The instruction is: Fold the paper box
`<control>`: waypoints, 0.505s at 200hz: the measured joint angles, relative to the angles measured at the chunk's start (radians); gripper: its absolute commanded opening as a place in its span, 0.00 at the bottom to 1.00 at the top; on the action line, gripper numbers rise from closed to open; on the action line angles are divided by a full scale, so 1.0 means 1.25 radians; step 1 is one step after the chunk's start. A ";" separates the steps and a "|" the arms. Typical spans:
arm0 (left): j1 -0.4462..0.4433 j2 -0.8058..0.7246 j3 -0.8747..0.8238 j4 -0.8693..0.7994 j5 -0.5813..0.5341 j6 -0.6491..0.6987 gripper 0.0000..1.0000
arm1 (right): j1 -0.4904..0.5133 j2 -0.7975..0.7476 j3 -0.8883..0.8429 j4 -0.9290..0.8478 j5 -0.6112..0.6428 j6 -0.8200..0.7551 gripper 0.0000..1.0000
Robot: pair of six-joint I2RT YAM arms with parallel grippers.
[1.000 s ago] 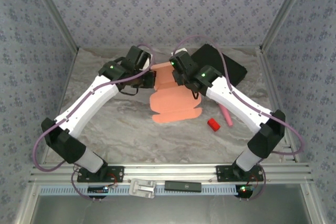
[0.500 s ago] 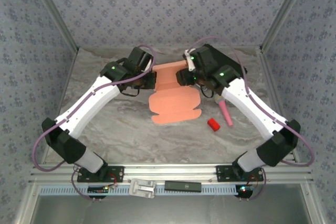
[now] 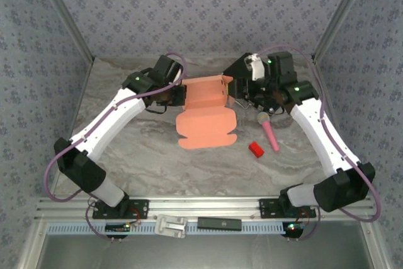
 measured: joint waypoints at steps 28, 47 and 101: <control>0.007 0.000 0.000 0.001 0.014 0.006 0.00 | -0.074 -0.025 -0.051 0.038 -0.057 0.001 0.49; 0.011 0.000 0.000 0.001 0.024 0.010 0.00 | -0.097 -0.024 -0.093 0.099 -0.114 0.015 0.45; 0.019 -0.001 0.000 0.001 0.044 0.021 0.00 | -0.115 0.038 -0.122 0.201 -0.257 0.023 0.48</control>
